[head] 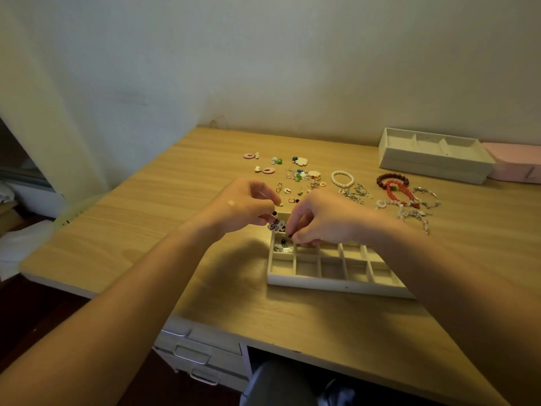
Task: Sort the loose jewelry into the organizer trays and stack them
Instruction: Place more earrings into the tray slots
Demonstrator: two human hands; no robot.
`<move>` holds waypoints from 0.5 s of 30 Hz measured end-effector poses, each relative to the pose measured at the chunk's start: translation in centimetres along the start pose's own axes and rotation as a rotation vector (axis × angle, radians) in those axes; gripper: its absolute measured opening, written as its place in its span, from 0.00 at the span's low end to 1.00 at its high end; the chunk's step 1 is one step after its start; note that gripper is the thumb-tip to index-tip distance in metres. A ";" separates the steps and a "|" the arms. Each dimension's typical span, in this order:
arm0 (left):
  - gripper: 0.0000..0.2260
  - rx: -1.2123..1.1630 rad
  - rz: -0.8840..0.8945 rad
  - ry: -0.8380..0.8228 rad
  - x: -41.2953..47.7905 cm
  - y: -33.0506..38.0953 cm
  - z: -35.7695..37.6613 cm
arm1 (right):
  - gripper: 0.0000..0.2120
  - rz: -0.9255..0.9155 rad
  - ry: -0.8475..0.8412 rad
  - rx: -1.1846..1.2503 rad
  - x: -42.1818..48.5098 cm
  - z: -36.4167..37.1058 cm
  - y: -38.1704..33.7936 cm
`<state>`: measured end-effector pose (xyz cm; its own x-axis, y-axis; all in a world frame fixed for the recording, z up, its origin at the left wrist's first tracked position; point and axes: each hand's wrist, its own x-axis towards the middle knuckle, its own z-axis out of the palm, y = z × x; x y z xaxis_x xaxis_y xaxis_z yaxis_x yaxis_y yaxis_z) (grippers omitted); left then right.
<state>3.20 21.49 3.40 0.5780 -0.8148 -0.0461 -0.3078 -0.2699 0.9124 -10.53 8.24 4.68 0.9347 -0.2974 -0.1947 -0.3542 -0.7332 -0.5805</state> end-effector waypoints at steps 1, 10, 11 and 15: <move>0.08 0.023 0.007 0.001 0.1 0.0 0.1 | 0.06 -0.009 0.001 -0.002 0.0 0.1 0.0; 0.09 -0.053 -0.030 -0.015 0.1 -0.5 0.5 | 0.09 -0.057 0.003 0.078 -0.6 0.5 0.3; 0.08 -0.057 -0.030 -0.018 0.1 -0.5 0.5 | 0.10 -0.052 -0.009 0.106 -0.7 0.3 0.3; 0.07 -0.064 -0.027 -0.031 0.0 -0.2 0.6 | 0.10 -0.050 -0.038 0.155 -1.0 -0.2 0.3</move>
<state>2.85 21.27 2.97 0.5614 -0.8234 -0.0831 -0.2427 -0.2598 0.9347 -11.57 8.13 4.86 0.9525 -0.2377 -0.1904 -0.3012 -0.6425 -0.7046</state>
